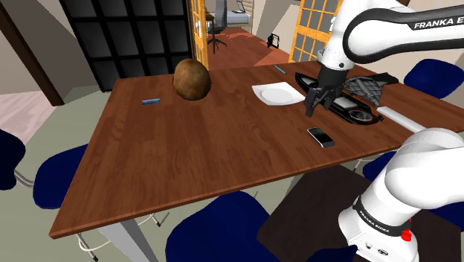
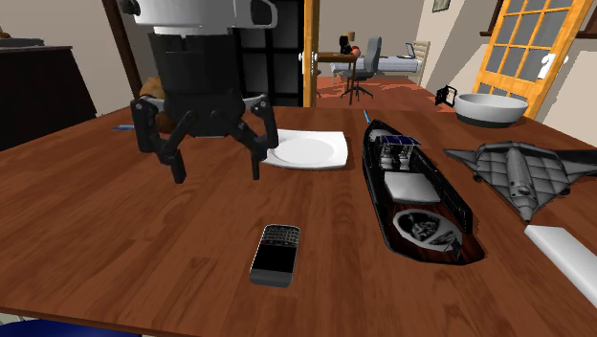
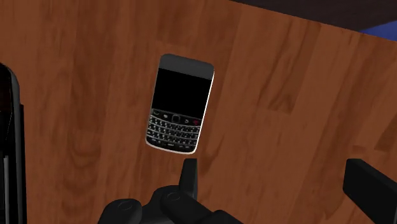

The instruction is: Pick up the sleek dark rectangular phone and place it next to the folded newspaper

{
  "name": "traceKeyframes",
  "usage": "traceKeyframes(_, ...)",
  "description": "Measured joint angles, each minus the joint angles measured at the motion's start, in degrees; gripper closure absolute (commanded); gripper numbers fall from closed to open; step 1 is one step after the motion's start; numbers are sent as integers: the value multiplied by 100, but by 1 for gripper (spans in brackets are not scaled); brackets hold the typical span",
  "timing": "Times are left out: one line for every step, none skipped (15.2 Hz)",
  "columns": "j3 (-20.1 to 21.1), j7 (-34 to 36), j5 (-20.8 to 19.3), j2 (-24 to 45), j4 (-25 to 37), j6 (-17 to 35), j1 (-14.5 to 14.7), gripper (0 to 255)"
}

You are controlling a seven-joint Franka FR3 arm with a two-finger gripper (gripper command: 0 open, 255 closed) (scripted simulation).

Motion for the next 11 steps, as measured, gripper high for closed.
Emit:
traceKeyframes(-19, 18, -72, -21, -169, 142, -68, 0)
traceKeyframes(-41, 37, -148, -67, -375, 298, -143, 0)
traceKeyframes(-93, 17, -243, -75, -500, 411, -237, 0)
traceKeyframes(-151, -1, -345, -35, -615, 562, -334, 0)
traceKeyframes(-194, -5, -442, -48, -760, 693, -432, 0)
traceKeyframes(-275, -48, -569, -71, -925, 836, -565, 0)
traceKeyframes(-320, -38, -672, 11, -1062, 1044, -659, 0)
traceKeyframes(-344, -18, -755, 36, -1187, 1195, -741, 0)
traceKeyframes(-397, -33, -835, 146, -1270, 1387, -809, 0)
traceKeyframes(-418, -26, -872, 221, -1323, 1517, -835, 0)
traceKeyframes(-439, -26, -906, 276, -1380, 1631, -860, 0)
